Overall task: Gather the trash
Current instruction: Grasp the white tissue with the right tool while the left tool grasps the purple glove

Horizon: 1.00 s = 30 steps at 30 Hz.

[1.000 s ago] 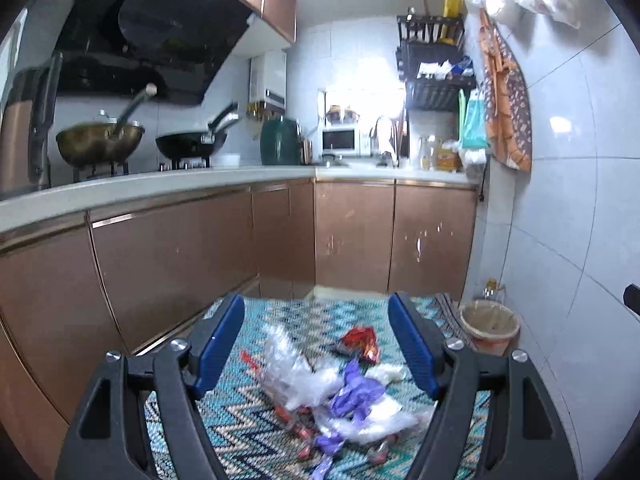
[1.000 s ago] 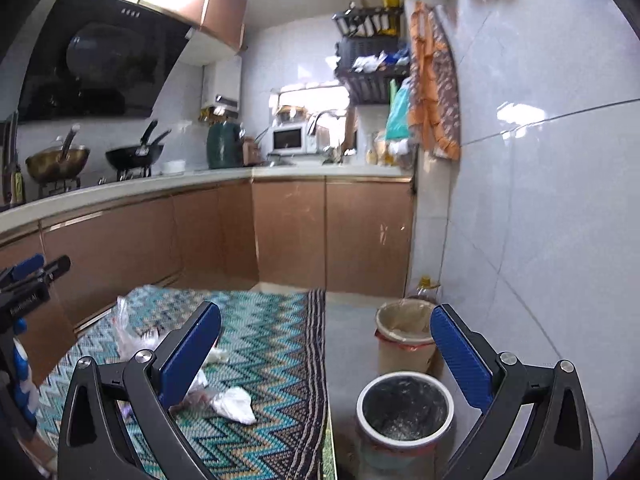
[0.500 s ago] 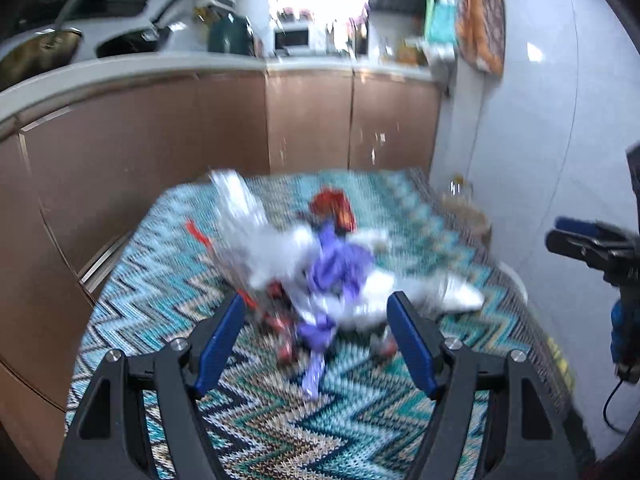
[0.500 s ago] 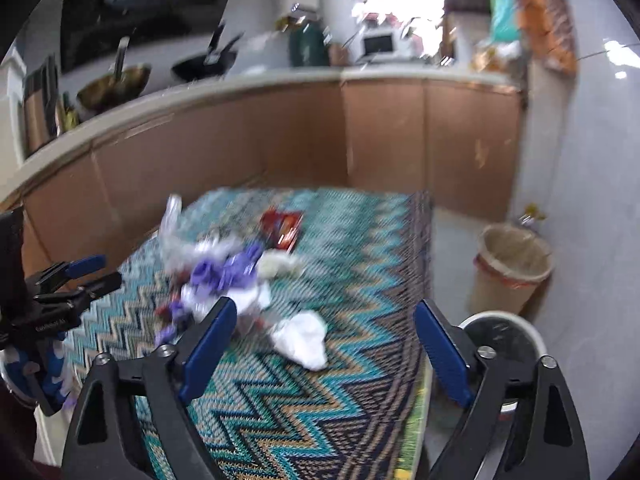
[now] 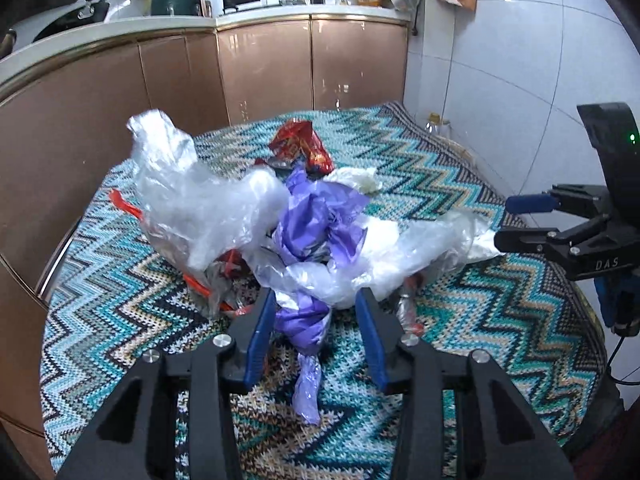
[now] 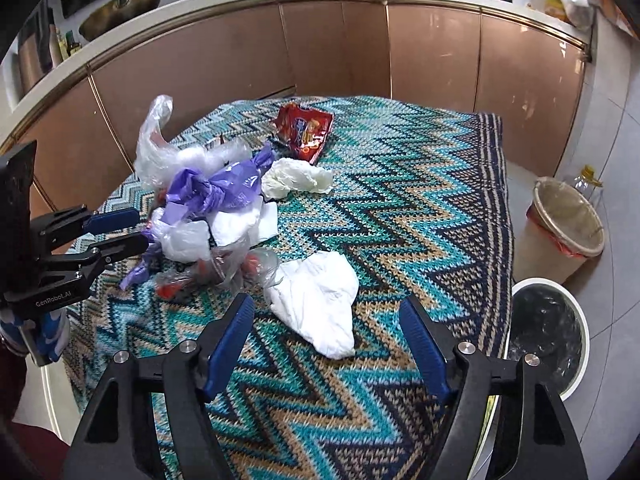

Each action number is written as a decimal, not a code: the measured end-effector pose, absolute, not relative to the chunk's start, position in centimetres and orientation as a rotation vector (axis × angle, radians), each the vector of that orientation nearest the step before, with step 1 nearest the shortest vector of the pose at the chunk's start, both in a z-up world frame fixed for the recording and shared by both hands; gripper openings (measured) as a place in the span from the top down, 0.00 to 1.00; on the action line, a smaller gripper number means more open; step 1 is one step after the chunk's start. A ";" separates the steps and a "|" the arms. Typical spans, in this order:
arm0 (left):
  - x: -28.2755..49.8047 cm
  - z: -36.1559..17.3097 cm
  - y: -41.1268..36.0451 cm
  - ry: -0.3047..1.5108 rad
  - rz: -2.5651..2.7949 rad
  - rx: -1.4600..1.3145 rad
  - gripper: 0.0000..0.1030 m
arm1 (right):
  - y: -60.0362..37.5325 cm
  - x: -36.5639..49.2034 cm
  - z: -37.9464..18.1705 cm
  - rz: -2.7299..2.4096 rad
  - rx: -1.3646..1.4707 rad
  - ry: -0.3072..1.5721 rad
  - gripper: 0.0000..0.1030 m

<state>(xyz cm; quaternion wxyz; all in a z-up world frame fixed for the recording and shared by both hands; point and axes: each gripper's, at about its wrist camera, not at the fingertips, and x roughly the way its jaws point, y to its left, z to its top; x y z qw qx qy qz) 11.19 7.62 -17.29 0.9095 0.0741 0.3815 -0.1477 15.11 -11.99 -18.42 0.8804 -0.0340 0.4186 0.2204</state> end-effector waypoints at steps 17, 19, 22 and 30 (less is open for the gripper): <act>11.0 -18.6 7.8 0.838 -0.297 0.154 0.74 | -11.1 17.1 -20.9 0.502 -0.073 0.956 0.88; 10.4 -18.3 7.9 0.830 -0.290 0.149 0.74 | -11.2 16.6 -20.5 0.501 -0.078 0.945 0.91; 9.4 -17.6 8.3 0.816 -0.285 0.131 0.75 | -11.5 15.5 -19.7 0.499 -0.068 0.928 0.91; 5.9 -14.8 9.0 0.752 -0.265 0.088 0.76 | -12.0 12.2 -17.3 0.502 -0.054 0.876 0.93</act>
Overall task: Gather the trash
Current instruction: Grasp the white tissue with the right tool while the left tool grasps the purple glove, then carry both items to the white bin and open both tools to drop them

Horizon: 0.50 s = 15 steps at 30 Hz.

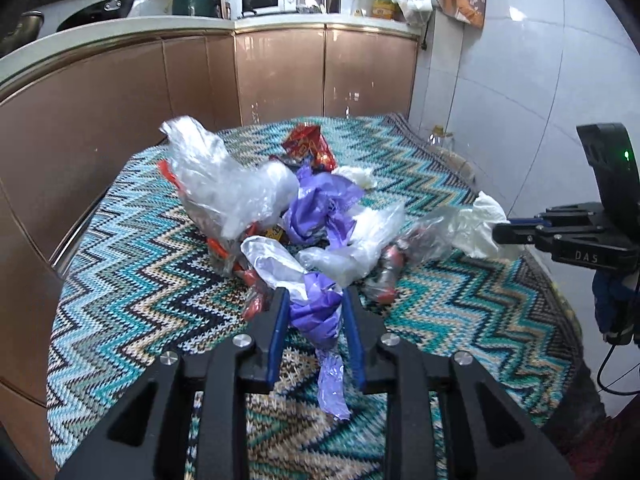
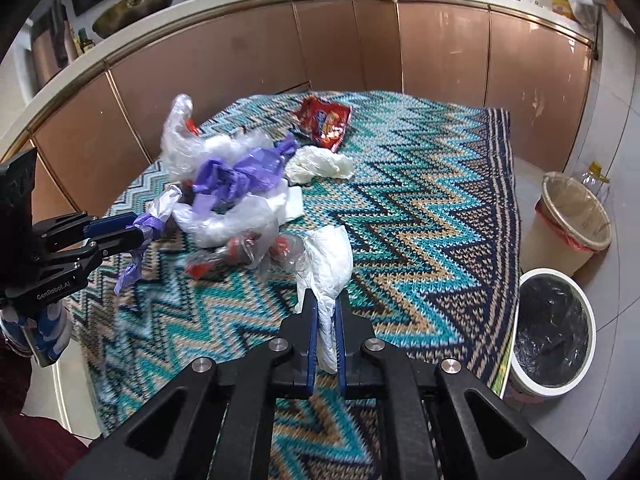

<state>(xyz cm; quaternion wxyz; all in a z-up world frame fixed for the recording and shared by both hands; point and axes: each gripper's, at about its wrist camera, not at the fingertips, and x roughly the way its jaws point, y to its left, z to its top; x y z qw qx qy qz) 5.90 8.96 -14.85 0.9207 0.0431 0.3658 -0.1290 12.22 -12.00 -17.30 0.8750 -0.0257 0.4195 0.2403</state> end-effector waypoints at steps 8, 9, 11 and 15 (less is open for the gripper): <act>4.4 -11.4 8.1 0.673 -0.278 0.074 0.76 | -13.3 9.5 -14.5 0.507 -0.006 0.793 0.93; 4.5 -10.9 7.6 0.665 -0.291 0.074 0.76 | -13.8 9.3 -14.2 0.500 0.004 0.781 0.93; 5.3 -10.0 6.1 0.654 -0.333 0.068 0.76 | -14.8 9.1 -13.8 0.481 0.021 0.764 0.93; 7.6 -8.8 2.0 0.659 -0.437 0.068 0.76 | -18.2 9.1 -13.1 0.410 0.063 0.732 0.93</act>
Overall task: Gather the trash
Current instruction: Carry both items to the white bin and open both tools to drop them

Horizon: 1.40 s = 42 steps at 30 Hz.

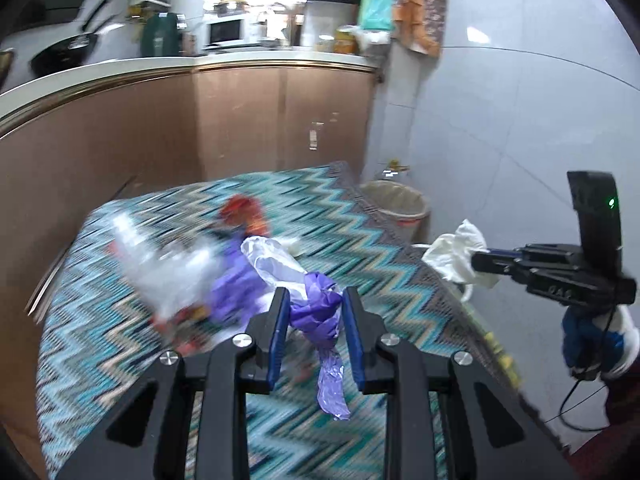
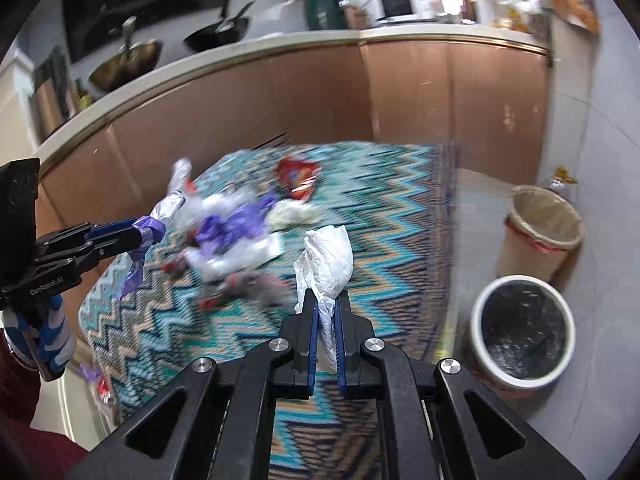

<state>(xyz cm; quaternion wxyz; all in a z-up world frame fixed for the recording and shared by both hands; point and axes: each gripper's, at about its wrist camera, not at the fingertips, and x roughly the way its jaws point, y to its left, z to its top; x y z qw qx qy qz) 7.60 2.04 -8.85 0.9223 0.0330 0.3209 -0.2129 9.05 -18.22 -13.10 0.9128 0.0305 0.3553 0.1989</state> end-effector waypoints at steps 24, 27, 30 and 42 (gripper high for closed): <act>27.5 -15.1 -30.8 0.881 -0.799 0.107 0.73 | -39.7 20.8 -20.6 -0.131 0.158 0.811 0.90; 29.1 -16.8 -32.5 0.924 -0.811 0.089 0.72 | -40.4 22.0 -21.7 -0.145 0.158 0.830 0.90; 30.0 -17.8 -33.2 0.954 -0.807 0.068 0.70 | -41.0 22.7 -22.9 -0.160 0.165 0.846 0.72; 29.1 -15.6 -31.3 0.869 -0.765 0.047 0.62 | -40.9 20.6 -21.8 -0.199 0.182 0.821 0.55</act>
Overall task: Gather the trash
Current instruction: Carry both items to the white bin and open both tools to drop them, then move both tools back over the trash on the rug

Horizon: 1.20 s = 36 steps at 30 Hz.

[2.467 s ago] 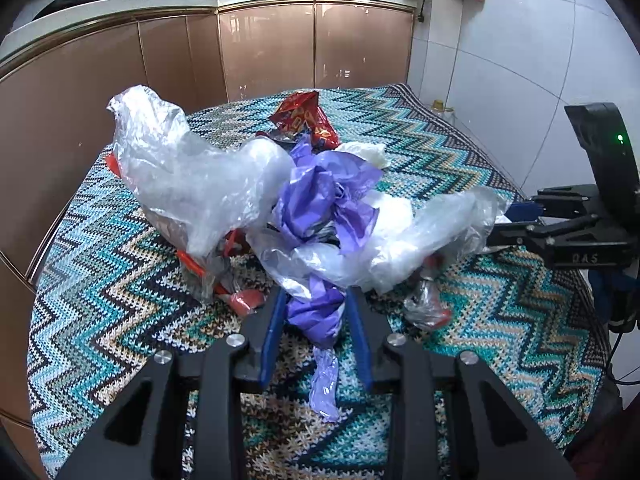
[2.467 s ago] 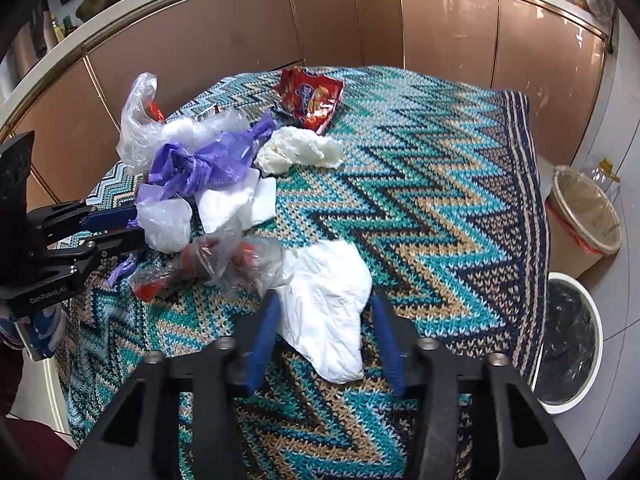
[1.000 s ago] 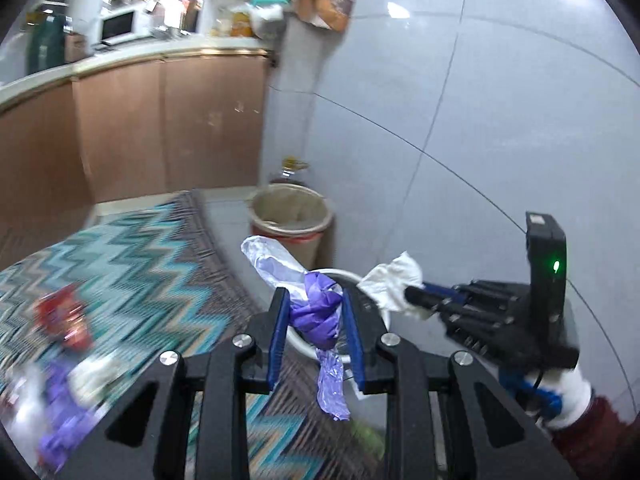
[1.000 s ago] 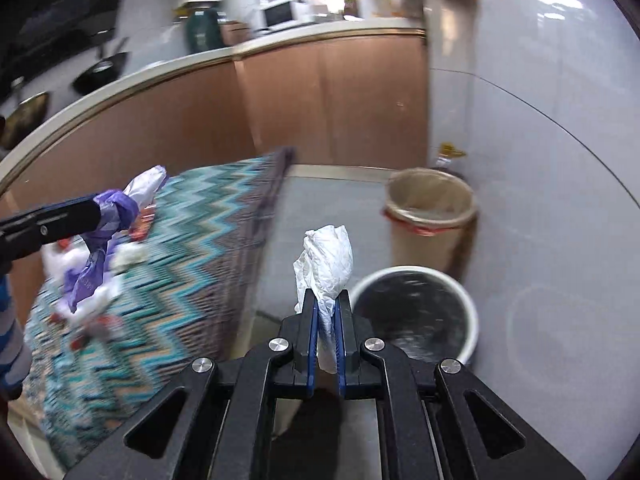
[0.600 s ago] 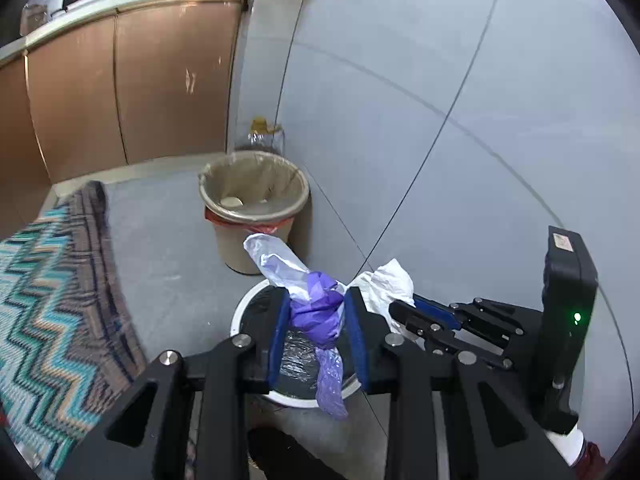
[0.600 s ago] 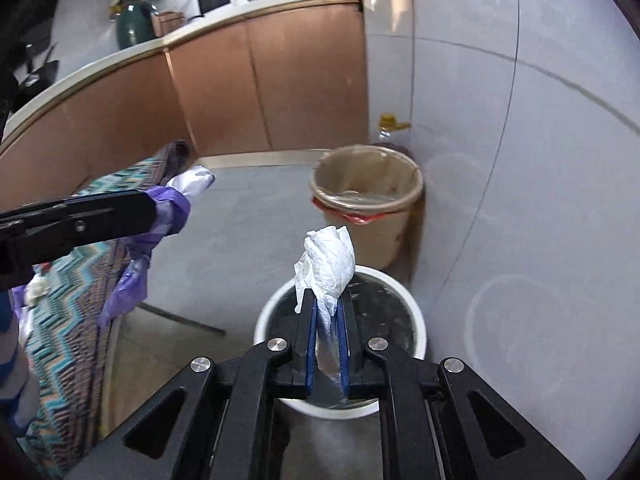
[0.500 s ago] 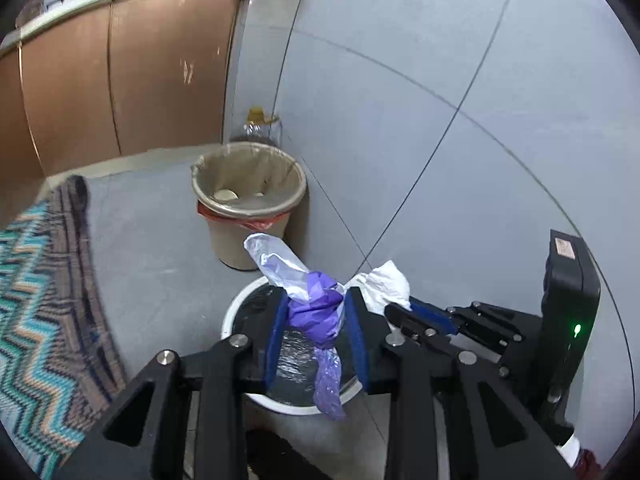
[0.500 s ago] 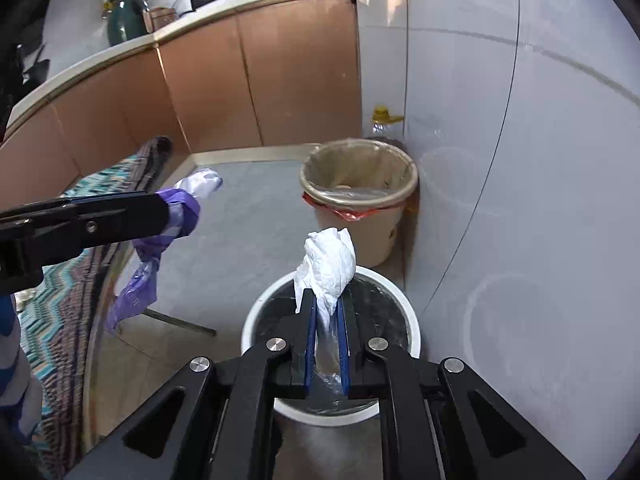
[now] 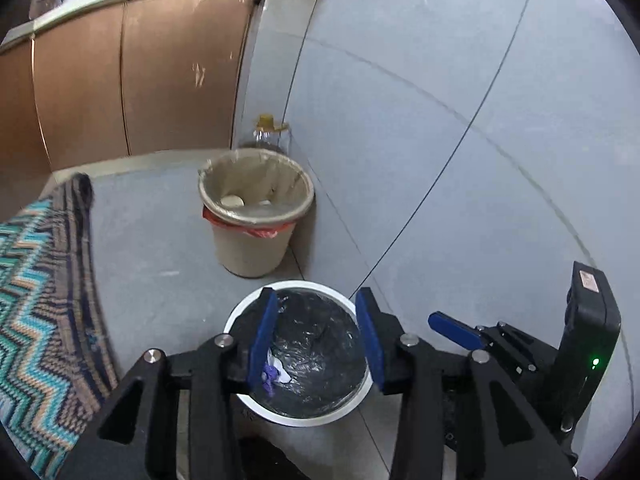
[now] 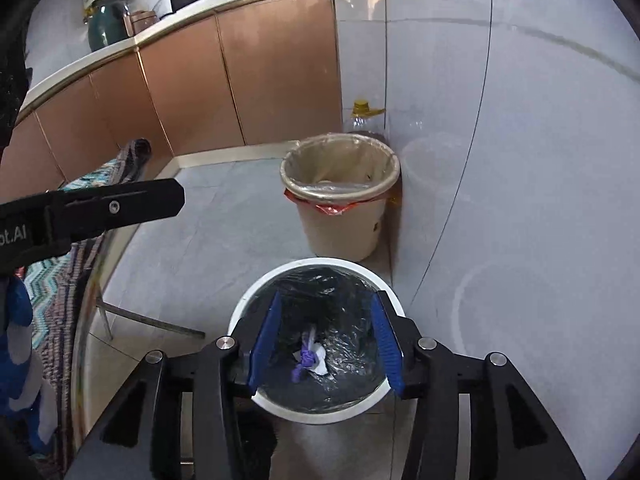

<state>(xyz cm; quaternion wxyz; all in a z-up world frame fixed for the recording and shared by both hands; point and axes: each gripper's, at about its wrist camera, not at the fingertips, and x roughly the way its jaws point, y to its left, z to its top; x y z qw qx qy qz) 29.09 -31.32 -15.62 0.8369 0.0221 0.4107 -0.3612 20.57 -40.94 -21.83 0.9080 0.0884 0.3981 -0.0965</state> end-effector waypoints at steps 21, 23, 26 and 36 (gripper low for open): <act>14.4 -2.2 -9.5 0.534 -0.552 0.049 0.53 | -28.2 8.0 -5.4 -0.013 0.072 0.520 0.48; 13.4 -1.7 -6.6 0.516 -0.511 0.040 0.52 | -26.9 7.1 -4.4 0.012 0.062 0.501 0.48; 12.0 -0.9 -2.4 0.489 -0.445 0.015 0.50 | -25.0 5.5 -3.0 0.054 0.050 0.475 0.48; 8.2 0.4 9.0 0.413 -0.243 -0.037 0.45 | -19.7 1.8 -0.8 0.187 0.016 0.417 0.46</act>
